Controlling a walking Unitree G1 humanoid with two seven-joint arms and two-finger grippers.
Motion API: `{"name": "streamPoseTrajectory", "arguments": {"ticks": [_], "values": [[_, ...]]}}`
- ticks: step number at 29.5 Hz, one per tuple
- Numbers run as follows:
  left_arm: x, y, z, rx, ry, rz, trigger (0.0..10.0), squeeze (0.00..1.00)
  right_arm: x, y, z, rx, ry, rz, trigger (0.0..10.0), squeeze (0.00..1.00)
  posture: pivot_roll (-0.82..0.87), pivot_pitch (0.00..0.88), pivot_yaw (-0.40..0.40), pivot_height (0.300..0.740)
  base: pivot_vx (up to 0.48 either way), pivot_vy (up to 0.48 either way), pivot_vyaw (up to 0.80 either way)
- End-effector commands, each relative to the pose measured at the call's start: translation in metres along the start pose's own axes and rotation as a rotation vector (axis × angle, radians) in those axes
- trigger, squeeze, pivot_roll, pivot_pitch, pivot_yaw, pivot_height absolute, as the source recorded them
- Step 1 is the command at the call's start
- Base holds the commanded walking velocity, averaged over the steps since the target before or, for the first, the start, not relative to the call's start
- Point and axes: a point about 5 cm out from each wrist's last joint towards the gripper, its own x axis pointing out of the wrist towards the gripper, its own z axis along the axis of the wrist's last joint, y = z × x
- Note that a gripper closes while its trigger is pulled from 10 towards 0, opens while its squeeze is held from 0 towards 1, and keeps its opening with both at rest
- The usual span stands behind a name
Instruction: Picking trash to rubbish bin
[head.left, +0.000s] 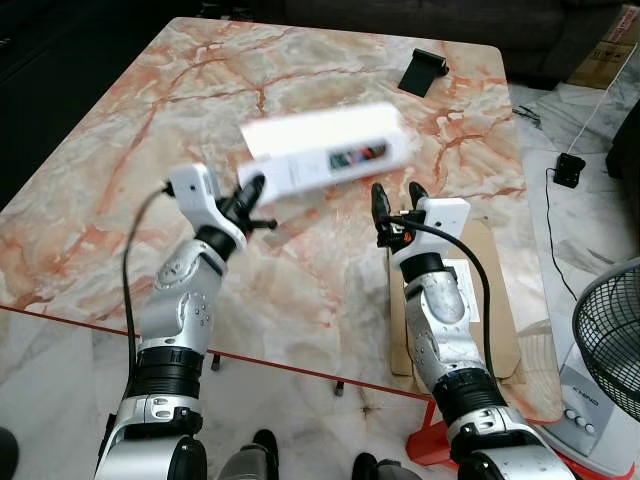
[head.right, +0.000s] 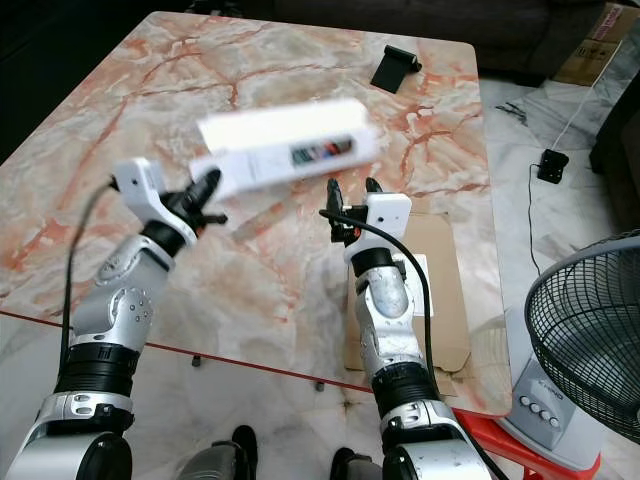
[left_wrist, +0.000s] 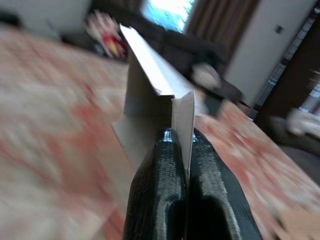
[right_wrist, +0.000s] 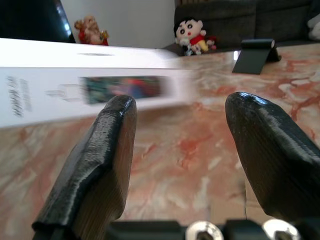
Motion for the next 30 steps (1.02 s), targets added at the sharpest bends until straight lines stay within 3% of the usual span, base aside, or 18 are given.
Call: {"name": "streamPoseTrajectory", "arguments": {"ticks": [1,6,10,19,30], "values": [[-0.001,0.0,0.011,0.079,-0.069,0.04,10.0,0.0,0.002,0.001,0.005,0.011,-0.03,-0.006,10.0,0.0,0.07,0.14,0.022,0.74,0.0,0.0,0.0],[-0.008,-0.004,0.009,0.254,-0.093,0.094,10.0,0.0,0.002,0.005,0.008,0.024,-0.051,-0.005,10.0,0.0,0.07,0.129,0.021,0.74,0.0,0.0,0.0],[-0.015,-0.014,-0.003,0.332,-0.086,0.108,10.0,0.0,0.003,0.009,0.009,0.031,-0.061,0.002,10.0,0.0,0.07,0.122,0.019,0.74,0.0,0.0,0.0],[-0.023,-0.018,-0.026,0.335,-0.028,0.13,10.0,0.0,0.003,0.015,0.008,0.042,-0.059,0.015,10.0,0.0,0.08,0.119,0.021,0.74,0.0,0.0,0.0],[-0.023,-0.01,-0.029,0.343,-0.01,0.18,10.0,0.0,0.003,0.018,0.008,0.047,-0.057,0.024,10.0,0.0,0.08,0.151,0.018,0.74,0.0,0.0,0.0]]}}
